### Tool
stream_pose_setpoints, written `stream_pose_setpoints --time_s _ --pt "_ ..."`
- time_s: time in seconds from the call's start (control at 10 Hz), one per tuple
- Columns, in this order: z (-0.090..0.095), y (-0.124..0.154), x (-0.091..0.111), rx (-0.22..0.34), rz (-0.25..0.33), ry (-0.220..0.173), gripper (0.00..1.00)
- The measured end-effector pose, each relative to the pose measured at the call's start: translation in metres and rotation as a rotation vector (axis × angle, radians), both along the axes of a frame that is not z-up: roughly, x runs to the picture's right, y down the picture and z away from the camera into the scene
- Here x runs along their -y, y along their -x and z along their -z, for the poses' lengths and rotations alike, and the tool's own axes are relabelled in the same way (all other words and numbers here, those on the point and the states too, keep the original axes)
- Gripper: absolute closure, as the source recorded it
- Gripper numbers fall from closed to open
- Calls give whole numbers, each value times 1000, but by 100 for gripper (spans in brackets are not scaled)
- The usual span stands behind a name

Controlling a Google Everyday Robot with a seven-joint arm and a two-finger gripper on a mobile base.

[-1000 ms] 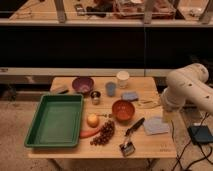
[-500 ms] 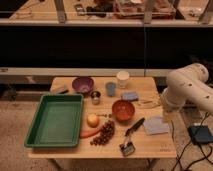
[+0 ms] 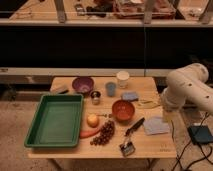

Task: Place apple in paper cup

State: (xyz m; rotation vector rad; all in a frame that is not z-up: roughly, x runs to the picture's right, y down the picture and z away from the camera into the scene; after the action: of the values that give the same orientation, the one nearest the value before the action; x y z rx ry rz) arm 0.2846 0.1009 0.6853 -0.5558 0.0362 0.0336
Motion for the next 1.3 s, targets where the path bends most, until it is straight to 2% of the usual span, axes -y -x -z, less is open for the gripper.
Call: stream_pose_setpoints --time_s 0.2,0.3,0.4,0.5,0.7,0.8,0.9,1.0,1.1,1.3 --pt "-8 5 25 42 36 -38 35" --pt "-16 13 45 91 58 -63 35" --pt "-24 26 67 158 83 -85 35" --pt "-34 50 91 257 121 -107 35" --pt "-41 97 118 425 185 -134 35" --pt "-42 125 126 528 229 -144 35" --pt "-41 142 128 598 267 -150 35" --pt "-39 153 125 639 301 -155 35" --pt "-33 167 115 693 372 -175 35" --pt "-19 184 89 757 491 -205 35"
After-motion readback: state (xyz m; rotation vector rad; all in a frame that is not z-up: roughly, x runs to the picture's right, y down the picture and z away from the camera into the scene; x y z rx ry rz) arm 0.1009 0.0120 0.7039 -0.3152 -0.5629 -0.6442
